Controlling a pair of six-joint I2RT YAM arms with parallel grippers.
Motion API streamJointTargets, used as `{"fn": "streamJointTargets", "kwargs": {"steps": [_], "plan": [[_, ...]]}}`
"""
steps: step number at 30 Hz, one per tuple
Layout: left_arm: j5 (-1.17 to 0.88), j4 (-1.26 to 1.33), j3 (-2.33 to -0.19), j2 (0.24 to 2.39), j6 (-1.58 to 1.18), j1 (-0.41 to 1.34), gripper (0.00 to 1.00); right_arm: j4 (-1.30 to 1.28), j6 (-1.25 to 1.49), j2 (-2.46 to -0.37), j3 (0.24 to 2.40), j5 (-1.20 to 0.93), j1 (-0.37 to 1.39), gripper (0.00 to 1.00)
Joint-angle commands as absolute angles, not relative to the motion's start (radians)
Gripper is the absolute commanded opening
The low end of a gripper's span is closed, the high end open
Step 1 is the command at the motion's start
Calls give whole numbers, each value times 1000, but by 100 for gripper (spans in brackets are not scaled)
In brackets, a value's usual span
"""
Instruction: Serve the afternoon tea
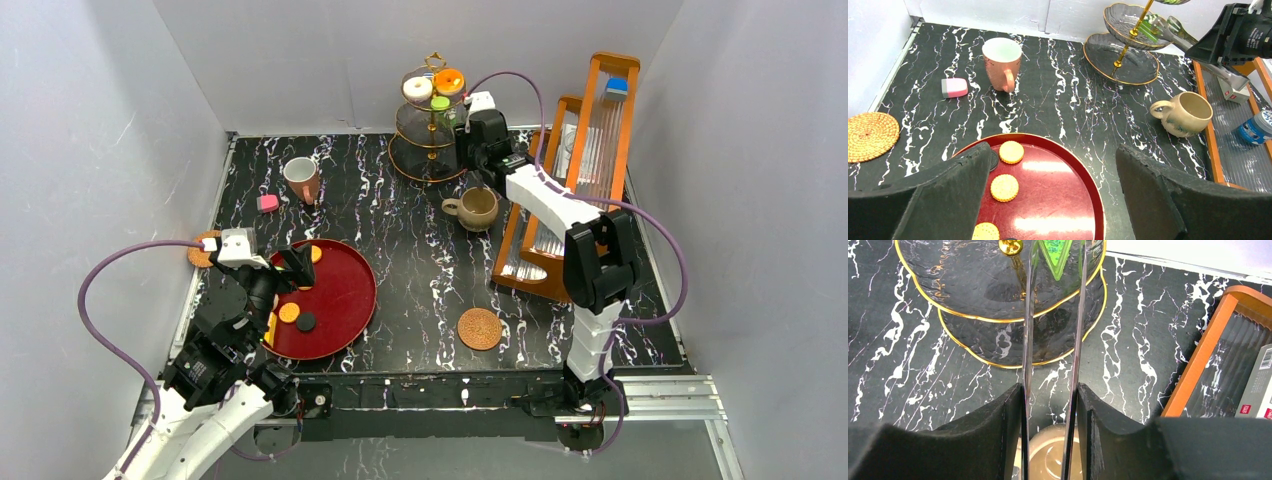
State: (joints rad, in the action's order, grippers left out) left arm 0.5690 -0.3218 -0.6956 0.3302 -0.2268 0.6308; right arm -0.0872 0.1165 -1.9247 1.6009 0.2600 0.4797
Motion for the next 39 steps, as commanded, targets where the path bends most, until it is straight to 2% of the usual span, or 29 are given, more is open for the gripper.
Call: {"fn": "streamJointTargets", "kwargs": {"steps": [1, 15, 23, 39], "plan": [[592, -304, -693, 327, -219, 635, 92, -88, 105, -1817, 1618, 241, 477, 49], [589, -305, -693, 324, -222, 635, 92, -187, 118, -1663, 1495, 175, 479, 47], [589, -305, -693, 328, -221, 635, 92, -290, 206, -1576, 1410, 51, 486, 45], [605, -308, -692, 332, -221, 635, 92, -235, 198, -1408, 1217, -83, 716, 45]]}}
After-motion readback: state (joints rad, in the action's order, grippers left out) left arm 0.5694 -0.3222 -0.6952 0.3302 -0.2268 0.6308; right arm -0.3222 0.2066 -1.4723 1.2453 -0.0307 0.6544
